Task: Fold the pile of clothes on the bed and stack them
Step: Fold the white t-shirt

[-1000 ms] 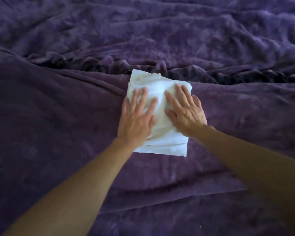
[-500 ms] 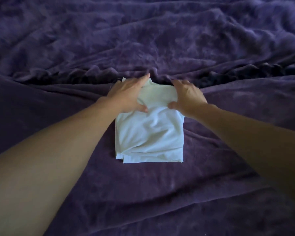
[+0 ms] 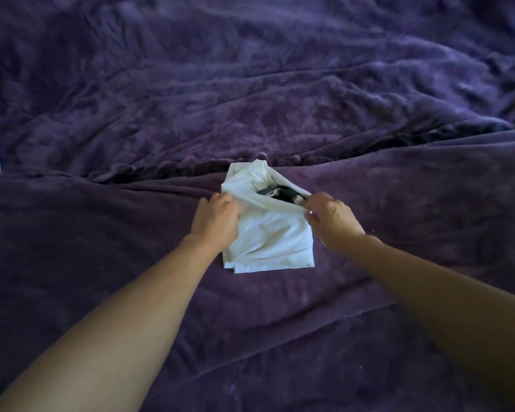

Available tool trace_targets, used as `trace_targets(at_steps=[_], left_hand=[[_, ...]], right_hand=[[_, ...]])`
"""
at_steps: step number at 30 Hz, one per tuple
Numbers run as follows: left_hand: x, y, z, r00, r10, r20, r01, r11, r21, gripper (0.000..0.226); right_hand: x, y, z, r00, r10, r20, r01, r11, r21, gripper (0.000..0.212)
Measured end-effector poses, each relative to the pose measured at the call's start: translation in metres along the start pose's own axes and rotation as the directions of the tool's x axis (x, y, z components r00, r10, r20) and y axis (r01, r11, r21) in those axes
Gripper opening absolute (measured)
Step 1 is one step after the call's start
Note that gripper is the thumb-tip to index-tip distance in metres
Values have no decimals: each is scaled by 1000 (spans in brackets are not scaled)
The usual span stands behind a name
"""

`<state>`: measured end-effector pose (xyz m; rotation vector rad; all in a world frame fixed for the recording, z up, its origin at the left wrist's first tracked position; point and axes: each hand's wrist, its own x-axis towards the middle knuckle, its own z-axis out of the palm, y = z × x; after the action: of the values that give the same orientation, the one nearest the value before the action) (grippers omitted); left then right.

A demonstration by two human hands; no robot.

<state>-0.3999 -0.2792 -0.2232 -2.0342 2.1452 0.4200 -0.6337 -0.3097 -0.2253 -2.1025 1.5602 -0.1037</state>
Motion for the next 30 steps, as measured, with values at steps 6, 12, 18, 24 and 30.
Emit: trace_targets(at_steps=[6, 12, 18, 24, 30], left_hand=[[-10, -8, 28, 997, -63, 38, 67, 992, -108, 44], [33, -17, 44, 929, -354, 105, 341, 712, -614, 73], [77, -34, 35, 965, -261, 6, 221, 805, -550, 126], [90, -13, -13, 969, 247, 9, -247, 969, 6, 86], [32, 32, -41, 945, 322, -50, -326, 933, -152, 29]], right_hand=[[27, 9, 16, 986, 162, 44, -163, 987, 8, 80], [82, 16, 41, 869, 487, 86, -453, 715, 533, 84], [100, 6, 27, 906, 372, 201, -416, 701, 579, 54], [31, -5, -11, 993, -104, -56, 110, 988, 104, 18], [-47, 19, -41, 994, 25, -104, -21, 999, 33, 14]])
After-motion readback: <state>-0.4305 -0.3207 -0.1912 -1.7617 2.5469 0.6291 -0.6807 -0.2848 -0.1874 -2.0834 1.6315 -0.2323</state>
